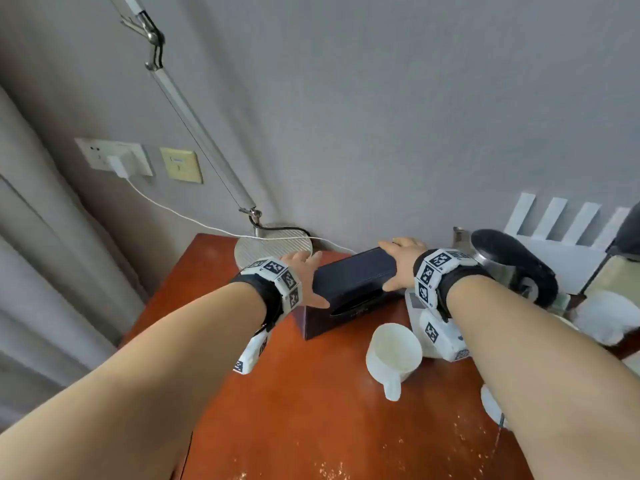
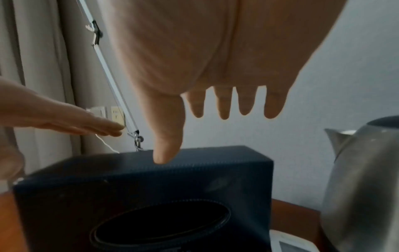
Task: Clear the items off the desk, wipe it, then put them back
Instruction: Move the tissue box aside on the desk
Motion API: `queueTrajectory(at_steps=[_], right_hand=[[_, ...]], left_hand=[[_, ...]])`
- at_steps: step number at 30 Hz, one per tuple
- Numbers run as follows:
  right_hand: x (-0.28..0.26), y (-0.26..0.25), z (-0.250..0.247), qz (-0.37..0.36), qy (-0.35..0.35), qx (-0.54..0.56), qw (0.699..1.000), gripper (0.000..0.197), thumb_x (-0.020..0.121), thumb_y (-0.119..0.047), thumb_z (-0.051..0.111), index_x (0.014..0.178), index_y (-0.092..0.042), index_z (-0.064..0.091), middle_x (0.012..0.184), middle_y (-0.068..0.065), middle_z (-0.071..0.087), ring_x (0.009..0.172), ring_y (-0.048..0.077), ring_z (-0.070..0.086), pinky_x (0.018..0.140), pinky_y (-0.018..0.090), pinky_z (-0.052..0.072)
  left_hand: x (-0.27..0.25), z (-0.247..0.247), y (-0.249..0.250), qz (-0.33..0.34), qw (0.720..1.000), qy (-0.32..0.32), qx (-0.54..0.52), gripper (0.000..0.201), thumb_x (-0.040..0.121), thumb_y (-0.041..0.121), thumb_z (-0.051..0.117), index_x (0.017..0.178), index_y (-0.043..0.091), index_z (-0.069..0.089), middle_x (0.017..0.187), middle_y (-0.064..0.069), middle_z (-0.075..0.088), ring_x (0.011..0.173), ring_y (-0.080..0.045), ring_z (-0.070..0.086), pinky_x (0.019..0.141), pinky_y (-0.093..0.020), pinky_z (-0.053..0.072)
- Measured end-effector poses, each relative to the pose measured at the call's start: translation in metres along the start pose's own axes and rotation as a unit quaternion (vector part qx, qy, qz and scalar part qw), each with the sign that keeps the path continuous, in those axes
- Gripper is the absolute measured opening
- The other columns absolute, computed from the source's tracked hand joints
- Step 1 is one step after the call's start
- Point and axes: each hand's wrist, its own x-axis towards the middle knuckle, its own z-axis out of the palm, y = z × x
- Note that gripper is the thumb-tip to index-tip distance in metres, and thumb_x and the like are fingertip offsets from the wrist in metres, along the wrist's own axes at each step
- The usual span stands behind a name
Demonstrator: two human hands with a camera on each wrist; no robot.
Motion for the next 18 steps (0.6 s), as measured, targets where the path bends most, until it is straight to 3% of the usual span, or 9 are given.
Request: queueTrajectory(at_steps=[5,11,18], right_hand=[[0.033,-0.012,0.008,0.004,-0.037,-0.042,0.998,0.099,0.077,-0.035,0.073,0.150,-0.028,0.007,0.158,0.001,0.007,0.147,0.025,0.002,0.116,0.043,0.019],[0.059,-0.004,0.016,-0.031,-0.060,-0.120,0.990,0.106,0.075,-0.027,0.076,0.150,-0.030,0.002,0.159,-0.001,0.003,0.147,0.024,-0.004,0.117,0.043,0.008],[0.059,0.003,0.013,-0.085,-0.021,-0.160,0.983,0.097,0.067,-0.035,0.080,0.144,-0.026,0.022,0.144,0.000,0.036,0.135,0.021,0.035,0.113,0.043,0.018]], left_hand=[[0.020,0.015,0.004,0.040,0.998,-0.038,-0.009,0.107,0.078,0.054,0.065,0.152,0.017,-0.003,0.157,-0.004,0.015,0.141,-0.028,0.024,0.111,-0.041,0.029],[0.031,0.024,0.008,0.037,0.999,-0.017,-0.026,0.102,0.081,0.049,0.063,0.151,0.019,-0.004,0.151,-0.005,0.022,0.132,-0.027,0.036,0.106,-0.039,0.037],[0.025,0.017,0.012,0.011,0.999,-0.023,-0.020,0.103,0.080,0.043,0.067,0.152,0.019,-0.002,0.150,-0.004,0.023,0.131,-0.026,0.037,0.102,-0.037,0.042]])
